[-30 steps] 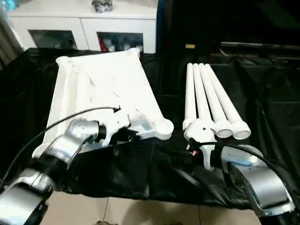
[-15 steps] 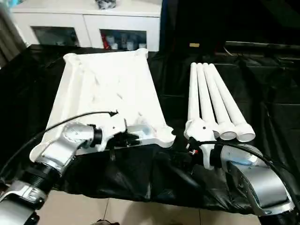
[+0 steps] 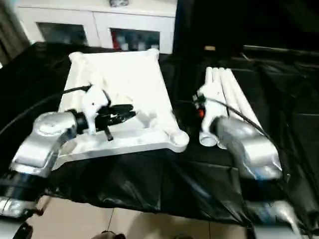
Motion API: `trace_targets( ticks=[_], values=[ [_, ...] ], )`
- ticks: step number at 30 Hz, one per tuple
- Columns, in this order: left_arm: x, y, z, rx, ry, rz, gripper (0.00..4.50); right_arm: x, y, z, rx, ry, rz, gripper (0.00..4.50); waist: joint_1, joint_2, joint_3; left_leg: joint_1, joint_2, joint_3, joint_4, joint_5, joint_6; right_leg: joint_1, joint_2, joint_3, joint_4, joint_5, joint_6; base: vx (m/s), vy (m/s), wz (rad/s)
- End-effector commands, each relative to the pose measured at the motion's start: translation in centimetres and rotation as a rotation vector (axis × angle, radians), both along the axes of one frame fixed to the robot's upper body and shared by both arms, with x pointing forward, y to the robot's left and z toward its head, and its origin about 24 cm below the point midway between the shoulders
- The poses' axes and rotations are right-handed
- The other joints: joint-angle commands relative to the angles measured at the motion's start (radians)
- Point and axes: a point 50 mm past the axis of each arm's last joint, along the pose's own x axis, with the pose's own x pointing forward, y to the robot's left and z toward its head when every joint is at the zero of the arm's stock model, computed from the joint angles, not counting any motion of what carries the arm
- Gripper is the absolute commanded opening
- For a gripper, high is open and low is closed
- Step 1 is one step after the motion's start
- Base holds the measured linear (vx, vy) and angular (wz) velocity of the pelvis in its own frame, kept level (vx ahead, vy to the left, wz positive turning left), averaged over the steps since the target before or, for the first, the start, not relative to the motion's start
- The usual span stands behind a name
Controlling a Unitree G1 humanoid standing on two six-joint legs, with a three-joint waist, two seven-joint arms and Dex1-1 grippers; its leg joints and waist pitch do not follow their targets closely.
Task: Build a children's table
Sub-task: Move table base, then pick table leg
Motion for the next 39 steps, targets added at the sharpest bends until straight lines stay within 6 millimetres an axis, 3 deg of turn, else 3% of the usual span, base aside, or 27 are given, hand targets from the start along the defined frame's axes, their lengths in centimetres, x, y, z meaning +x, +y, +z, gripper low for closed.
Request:
trace_targets(
  ticks=[1,5,7,9,14,18,24,30,32,35,39],
  values=[
    [-0.3,0.0,0.2,0.012,-0.01,0.006,1.37,1.1,-1.1,-0.6,-0.026,0.055,-0.125,4.5,0.003,-0.019,-0.077,0.032,0.071,-0.027,-0.066,-0.098,0.035,0.039,-0.051,0.027,-0.056,-0.079,-0.266,0.0,0.0,0.0],
    [-1.1,-0.1,0.2,0.033,0.007,-0.025,1.7,3.0,-1.5,-1.9,-0.047,0.122,-0.257,4.5,0.002,-0.021,-0.073,0.032,0.07,-0.027,-0.068,-0.145,0.002,0.036,-0.051,0.027,-0.061,-0.152,-0.254,0.0,0.0,0.0],
    [-1.2,-0.2,0.3,0.032,0.006,-0.033,1.86,3.2,-1.6,-2.0,-0.06,0.117,-0.274,4.5,0.002,-0.018,-0.077,0.035,0.07,-0.027,-0.067,-0.136,-0.006,0.035,-0.048,0.026,-0.054,-0.12,-0.249,0.0,0.0,0.0],
    [-1.6,-0.2,0.4,0.034,0.013,-0.043,1.97,3.6,-1.8,-2.3,-0.062,0.127,-0.298,4.5,0.001,-0.027,-0.079,0.032,0.068,-0.026,-0.065,-0.117,0.001,0.04,-0.048,0.025,-0.05,-0.077,-0.255,0.0,0.0,0.0],
    [-2.2,-0.2,0.4,0.055,0.032,-0.068,2.43,4.2,-2.2,-3.0,-0.066,0.158,-0.339,4.5,0.005,-0.022,-0.079,0.029,0.068,-0.025,-0.062,-0.093,0.026,0.042,-0.049,0.024,-0.046,-0.051,-0.269,0.0,0.0,0.0],
    [-2.8,-0.2,0.2,0.081,0.062,-0.1,2.73,4.2,-2.4,-3.7,-0.066,0.187,-0.356,4.5,0.003,-0.022,-0.077,0.03,0.069,-0.025,-0.063,-0.129,0.015,0.04,-0.048,0.023,-0.048,-0.094,-0.268,0.0,0.0,0.0],
    [-3.4,-0.2,0.4,0.096,0.083,-0.126,2.73,4.1,-1.9,-4.7,-0.026,0.252,-0.339,4.5,0.003,-0.023,-0.078,0.029,0.068,-0.025,-0.061,-0.131,0.016,0.04,-0.045,0.023,-0.044,-0.074,-0.275,0.0,0.0,0.0],
    [-3.7,-0.2,0.8,0.115,0.089,-0.137,2.73,4.2,-2.0,-4.9,-0.007,0.311,-0.332,4.5,0.003,-0.024,-0.076,0.029,0.07,-0.027,-0.062,-0.165,0.004,0.039,-0.049,0.023,-0.046,-0.117,-0.276,0.0,0.0,0.0],
    [-3.8,-0.2,0.9,0.115,0.091,-0.139,2.73,4.2,-2.1,-4.8,0.006,0.329,-0.338,4.5,0.002,-0.03,-0.076,0.029,0.07,-0.026,-0.063,-0.166,0.001,0.037,-0.046,0.022,-0.045,-0.111,-0.276,0.0,0.0,0.0],
    [-3.9,-0.3,1.1,0.121,0.092,-0.146,2.82,4.2,-2.1,-4.7,0.034,0.36,-0.345,4.14,0.004,-0.028,-0.077,0.03,0.07,-0.026,-0.062,-0.16,0.001,0.038,-0.047,0.023,-0.042,-0.099,-0.276,0.0,0.0,0.0],
    [-4.0,-0.3,1.2,0.124,0.097,-0.153,2.82,4.3,-2.5,-4.4,0.076,0.377,-0.386,3.77,0.006,-0.032,-0.078,0.029,0.07,-0.025,-0.06,-0.146,0.007,0.039,-0.047,0.022,-0.04,-0.083,-0.277,0.0,0.0,0.0]
  ],
)
